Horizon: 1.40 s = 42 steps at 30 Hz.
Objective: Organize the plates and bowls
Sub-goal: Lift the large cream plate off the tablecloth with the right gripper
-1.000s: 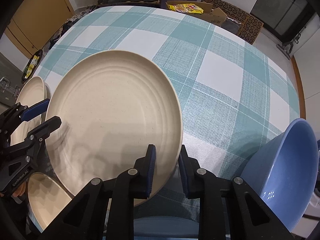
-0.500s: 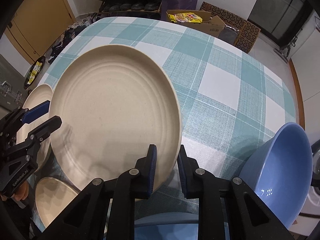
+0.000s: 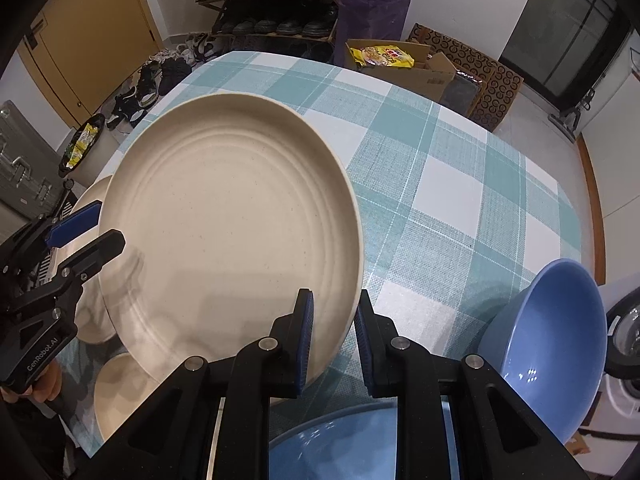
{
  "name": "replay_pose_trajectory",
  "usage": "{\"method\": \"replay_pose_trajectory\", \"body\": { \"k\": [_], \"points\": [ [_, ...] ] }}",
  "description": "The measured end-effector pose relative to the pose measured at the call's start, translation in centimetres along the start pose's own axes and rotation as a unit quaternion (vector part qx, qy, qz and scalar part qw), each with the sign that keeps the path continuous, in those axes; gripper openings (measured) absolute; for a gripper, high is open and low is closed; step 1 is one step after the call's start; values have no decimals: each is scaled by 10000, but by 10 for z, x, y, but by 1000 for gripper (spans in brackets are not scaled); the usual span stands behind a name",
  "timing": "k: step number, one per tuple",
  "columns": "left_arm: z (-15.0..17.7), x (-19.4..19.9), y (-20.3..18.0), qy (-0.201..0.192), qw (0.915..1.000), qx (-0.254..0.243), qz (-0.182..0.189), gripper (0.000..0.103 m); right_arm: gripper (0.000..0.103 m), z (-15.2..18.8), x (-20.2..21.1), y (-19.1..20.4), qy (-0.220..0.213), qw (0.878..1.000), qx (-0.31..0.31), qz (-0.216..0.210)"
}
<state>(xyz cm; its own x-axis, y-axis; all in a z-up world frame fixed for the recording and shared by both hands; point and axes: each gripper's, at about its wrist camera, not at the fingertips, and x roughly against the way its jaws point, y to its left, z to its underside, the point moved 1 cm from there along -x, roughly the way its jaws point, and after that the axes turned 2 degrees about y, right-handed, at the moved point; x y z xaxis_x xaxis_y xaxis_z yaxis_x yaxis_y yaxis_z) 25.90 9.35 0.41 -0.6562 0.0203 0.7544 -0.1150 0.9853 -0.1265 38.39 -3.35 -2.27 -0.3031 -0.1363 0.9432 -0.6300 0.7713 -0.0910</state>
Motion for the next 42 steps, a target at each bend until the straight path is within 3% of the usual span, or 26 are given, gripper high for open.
{"method": "replay_pose_trajectory", "body": {
  "k": [42],
  "points": [
    [68, 122, -4, -800, 9967, -37, -141, 39, 21, 82, 108, 73, -638, 9962, 530, 256]
  ]
}}
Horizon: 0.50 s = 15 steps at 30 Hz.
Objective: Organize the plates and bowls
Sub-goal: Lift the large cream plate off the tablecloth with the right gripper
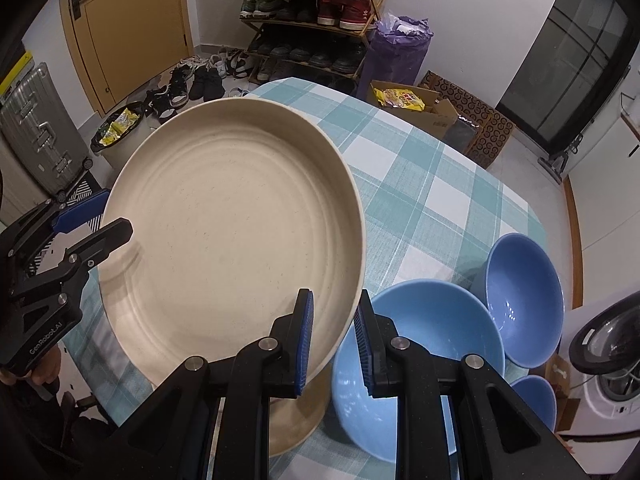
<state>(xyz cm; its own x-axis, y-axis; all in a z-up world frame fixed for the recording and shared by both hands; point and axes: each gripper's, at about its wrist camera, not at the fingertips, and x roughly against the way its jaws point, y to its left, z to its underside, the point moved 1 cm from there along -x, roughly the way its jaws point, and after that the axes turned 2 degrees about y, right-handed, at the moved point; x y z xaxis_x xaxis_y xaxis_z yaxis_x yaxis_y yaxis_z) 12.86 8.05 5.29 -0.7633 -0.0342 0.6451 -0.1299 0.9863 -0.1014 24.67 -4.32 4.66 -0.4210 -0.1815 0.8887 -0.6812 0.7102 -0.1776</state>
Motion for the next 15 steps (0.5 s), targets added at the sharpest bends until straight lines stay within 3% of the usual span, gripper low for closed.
{"method": "replay_pose_trajectory", "body": {
  "k": [15],
  "points": [
    [18, 19, -8, -49, 9999, -151, -40, 39, 21, 33, 10, 15, -57, 10000, 63, 9]
  ]
}}
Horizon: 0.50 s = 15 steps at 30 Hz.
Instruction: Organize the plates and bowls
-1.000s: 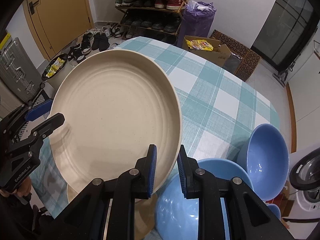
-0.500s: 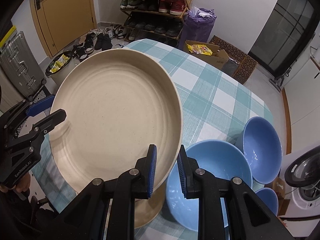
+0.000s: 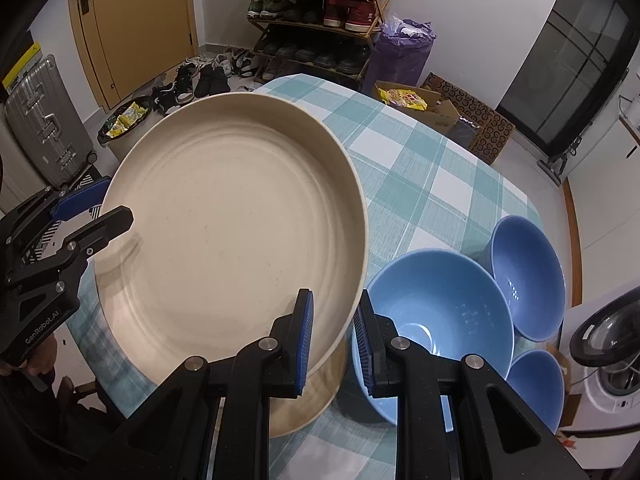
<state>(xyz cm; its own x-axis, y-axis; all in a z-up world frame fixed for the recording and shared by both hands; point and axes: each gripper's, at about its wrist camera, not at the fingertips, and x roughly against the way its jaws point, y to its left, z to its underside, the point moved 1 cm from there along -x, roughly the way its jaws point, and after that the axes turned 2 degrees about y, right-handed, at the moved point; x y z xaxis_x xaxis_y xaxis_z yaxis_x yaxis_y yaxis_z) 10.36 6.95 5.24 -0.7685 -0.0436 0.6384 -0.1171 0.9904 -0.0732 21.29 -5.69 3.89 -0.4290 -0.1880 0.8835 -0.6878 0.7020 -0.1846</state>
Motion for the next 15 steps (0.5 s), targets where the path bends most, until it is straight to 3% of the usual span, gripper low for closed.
{"method": "replay_pose_trajectory", "body": {
  "k": [15],
  "points": [
    [18, 4, -7, 105, 9999, -63, 63, 39, 21, 28, 0, 7, 36, 10000, 27, -31]
  ]
}}
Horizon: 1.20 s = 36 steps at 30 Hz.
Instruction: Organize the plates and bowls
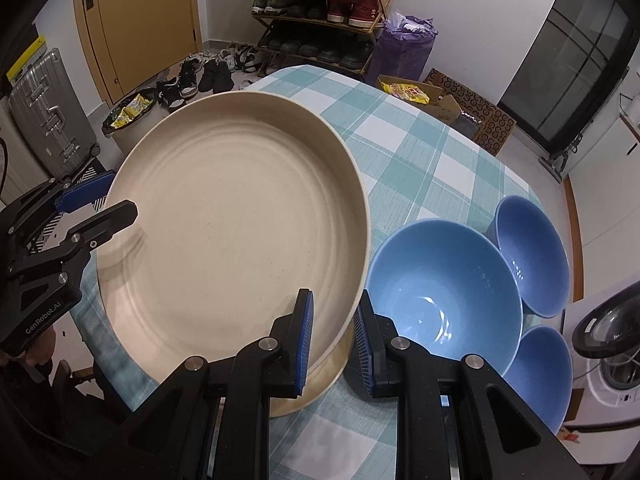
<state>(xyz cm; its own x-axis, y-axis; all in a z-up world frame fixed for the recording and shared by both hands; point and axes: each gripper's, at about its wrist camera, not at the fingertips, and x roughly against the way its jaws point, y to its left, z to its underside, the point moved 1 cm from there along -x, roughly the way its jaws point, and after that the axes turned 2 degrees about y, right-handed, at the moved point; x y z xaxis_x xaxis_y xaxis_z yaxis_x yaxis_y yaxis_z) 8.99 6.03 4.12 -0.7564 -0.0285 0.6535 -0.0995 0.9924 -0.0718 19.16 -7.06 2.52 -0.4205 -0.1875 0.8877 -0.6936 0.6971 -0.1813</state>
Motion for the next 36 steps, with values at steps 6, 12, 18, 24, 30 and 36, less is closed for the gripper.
{"method": "replay_pose_trajectory", "body": {
  "k": [6, 12, 18, 24, 30, 36],
  "points": [
    [7, -2, -2, 51, 10000, 1, 12, 39, 21, 12, -6, 4, 63, 10000, -3, -21],
    [12, -4, -3, 76, 10000, 12, 21, 39, 21, 20, -15, 4, 121, 9999, -13, -71],
    [15, -8, -4, 111, 9999, 14, 3, 39, 21, 23, -27, 5, 191, 9998, -12, -112],
    [21, -12, -5, 172, 9998, -9, 21, 39, 21, 27, -38, 5, 274, 9995, -34, -132],
    [25, -17, -6, 244, 9997, 5, 48, 39, 21, 29, -45, 4, 331, 9993, -55, -144],
    [28, -22, -7, 302, 9995, 14, 47, 39, 21, 31, -50, 6, 389, 9992, -29, -131]
  ]
}}
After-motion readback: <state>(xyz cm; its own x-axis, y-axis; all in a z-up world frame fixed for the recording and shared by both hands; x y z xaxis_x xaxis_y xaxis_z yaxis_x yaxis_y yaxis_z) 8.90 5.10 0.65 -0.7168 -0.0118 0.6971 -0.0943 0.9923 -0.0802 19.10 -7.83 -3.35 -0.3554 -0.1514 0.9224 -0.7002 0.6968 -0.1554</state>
